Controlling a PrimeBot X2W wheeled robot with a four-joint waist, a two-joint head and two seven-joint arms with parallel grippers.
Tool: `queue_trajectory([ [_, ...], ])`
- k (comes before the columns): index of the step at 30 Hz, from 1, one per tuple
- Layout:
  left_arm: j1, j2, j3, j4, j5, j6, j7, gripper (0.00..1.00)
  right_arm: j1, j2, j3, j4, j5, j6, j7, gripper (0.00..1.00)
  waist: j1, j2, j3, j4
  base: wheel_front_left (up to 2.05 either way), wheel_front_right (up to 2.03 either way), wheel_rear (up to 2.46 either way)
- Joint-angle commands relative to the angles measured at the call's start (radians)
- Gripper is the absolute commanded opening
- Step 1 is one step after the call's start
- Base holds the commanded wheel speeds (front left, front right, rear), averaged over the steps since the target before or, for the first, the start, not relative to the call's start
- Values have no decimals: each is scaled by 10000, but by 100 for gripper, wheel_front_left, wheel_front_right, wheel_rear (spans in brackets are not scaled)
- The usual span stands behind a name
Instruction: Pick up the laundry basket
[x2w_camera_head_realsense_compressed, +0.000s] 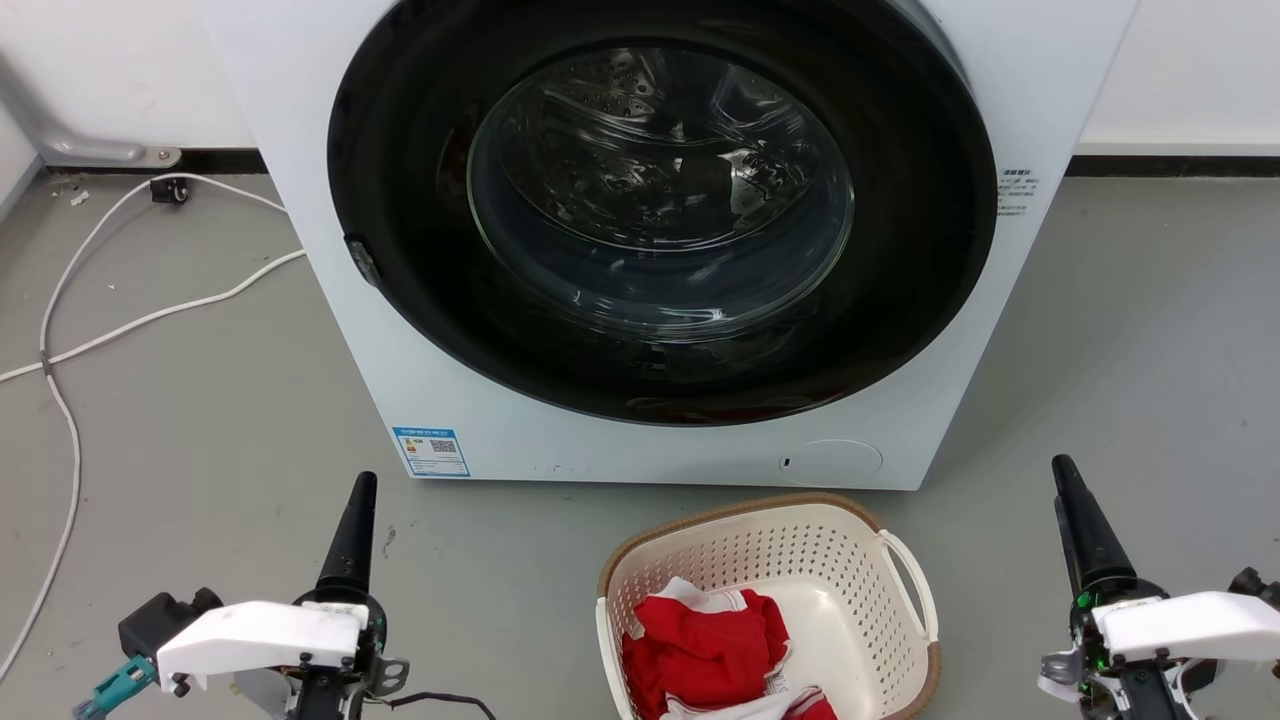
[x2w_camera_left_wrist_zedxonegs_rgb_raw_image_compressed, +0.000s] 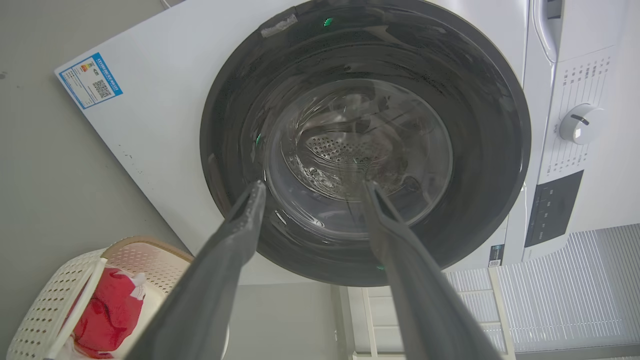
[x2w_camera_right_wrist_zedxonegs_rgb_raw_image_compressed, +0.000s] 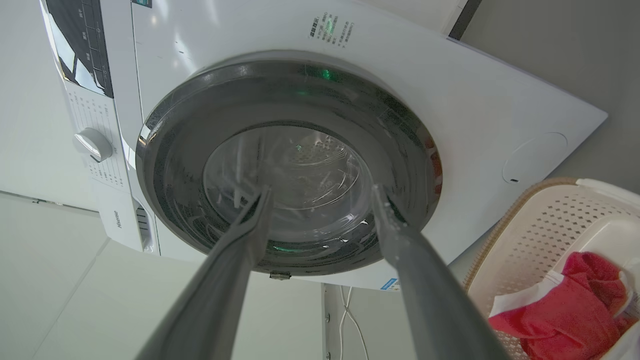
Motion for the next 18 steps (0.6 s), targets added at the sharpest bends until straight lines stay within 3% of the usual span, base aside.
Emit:
queue_trajectory([
  [1, -61, 29, -84, -291, 501, 119, -123, 100, -23, -25, 65, -323, -601, 2, -127, 100, 0, 0, 3, 1, 0, 0, 0],
  [18, 148, 34, -687, -796, 3398, 674, -797, 100, 375, -33, 398, -1199, -4152, 2, -808, 100, 0, 0, 7, 12, 0, 0, 0],
])
